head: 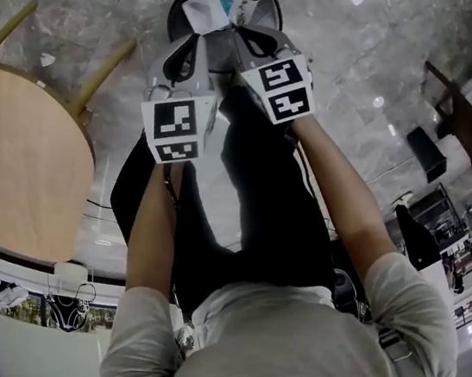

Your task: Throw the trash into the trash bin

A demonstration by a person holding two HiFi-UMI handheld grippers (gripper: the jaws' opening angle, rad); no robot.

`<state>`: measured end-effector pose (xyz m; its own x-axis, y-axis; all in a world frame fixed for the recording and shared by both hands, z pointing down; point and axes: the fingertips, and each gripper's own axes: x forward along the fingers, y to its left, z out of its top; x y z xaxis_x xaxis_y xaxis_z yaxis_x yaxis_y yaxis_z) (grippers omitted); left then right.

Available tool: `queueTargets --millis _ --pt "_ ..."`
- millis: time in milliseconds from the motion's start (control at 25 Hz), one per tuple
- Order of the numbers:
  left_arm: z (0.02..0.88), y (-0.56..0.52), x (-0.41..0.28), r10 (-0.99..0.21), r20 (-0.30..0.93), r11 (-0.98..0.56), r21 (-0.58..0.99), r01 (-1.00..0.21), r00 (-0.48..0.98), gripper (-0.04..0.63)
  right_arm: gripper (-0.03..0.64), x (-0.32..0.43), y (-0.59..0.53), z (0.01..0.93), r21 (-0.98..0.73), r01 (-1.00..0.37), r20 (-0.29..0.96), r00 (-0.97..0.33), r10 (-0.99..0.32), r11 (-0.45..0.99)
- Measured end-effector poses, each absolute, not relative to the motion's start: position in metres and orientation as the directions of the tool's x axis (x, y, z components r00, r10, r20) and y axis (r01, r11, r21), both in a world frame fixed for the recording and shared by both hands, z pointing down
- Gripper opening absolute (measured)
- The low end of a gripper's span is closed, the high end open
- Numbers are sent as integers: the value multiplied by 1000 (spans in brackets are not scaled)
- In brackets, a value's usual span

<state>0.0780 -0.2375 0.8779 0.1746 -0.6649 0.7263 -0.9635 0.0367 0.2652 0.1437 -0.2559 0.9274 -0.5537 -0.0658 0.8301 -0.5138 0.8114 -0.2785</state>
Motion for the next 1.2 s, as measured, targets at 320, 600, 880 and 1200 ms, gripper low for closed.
queueTargets --millis 320,600,880,1200 --pt "913 -235 85 -641 745 61 290 -955 185 17 14 140 -253 992 -294 -544 866 -500 -22 786" --pt "917 -235 83 -615 762 60 301 -952 202 17 58 136 -249 997 -310 -535 877 -480 19 786" --pt "860 -232 84 -614 761 55 306 -950 210 17 146 144 -255 940 -302 -581 880 -474 -13 756" --pt "758 -229 84 -637 745 60 305 -951 199 17 30 152 -263 813 -274 -596 841 -530 -113 754"
